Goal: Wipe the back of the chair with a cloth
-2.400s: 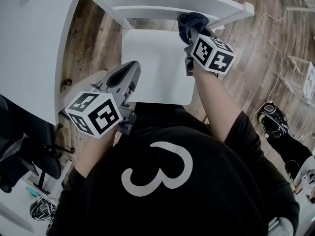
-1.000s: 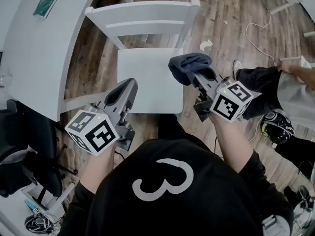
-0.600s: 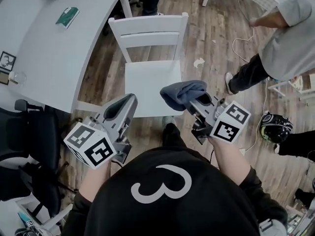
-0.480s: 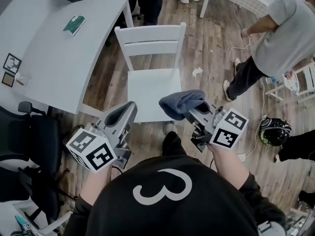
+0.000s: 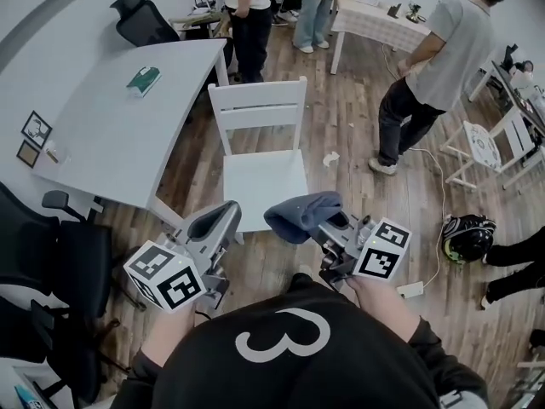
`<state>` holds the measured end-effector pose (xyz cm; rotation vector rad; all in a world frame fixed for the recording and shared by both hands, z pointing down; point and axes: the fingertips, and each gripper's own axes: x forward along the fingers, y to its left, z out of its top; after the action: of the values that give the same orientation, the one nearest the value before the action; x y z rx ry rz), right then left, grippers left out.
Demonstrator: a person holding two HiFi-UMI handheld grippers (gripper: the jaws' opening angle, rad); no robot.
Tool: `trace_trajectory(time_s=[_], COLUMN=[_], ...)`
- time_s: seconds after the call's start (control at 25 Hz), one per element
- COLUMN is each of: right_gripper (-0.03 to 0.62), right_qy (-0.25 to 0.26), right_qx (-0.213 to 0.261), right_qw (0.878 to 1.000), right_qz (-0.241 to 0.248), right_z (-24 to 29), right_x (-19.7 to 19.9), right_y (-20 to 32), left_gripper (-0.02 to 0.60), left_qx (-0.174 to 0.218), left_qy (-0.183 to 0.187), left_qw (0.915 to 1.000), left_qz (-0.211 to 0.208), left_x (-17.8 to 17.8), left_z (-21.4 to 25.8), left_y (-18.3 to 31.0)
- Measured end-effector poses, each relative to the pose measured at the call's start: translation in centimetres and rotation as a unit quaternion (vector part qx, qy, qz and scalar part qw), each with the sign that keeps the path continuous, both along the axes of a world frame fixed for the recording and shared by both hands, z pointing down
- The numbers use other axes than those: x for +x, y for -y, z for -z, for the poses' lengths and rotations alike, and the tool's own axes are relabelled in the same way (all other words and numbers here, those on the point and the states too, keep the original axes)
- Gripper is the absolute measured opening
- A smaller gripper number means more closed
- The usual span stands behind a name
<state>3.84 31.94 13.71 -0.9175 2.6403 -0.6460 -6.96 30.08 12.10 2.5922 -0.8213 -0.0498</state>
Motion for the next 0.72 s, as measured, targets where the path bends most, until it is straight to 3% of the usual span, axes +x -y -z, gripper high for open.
trace_trajectory(time_s=[0.72], right_gripper=[0.049], right_qy=[-0.005], right_qx=[-0.006], right_qw=[1.0], right_qz=[0.01], right_z=[1.5], right_x=[0.6], right_y=[-0.2], left_gripper=[0.014], left_qx=[-0.005], left_qy=[-0.015], left_qw=[0.9998], left_qz=[-0.015], left_x=[2.1], left_z=[0.7], left_y=[0.0])
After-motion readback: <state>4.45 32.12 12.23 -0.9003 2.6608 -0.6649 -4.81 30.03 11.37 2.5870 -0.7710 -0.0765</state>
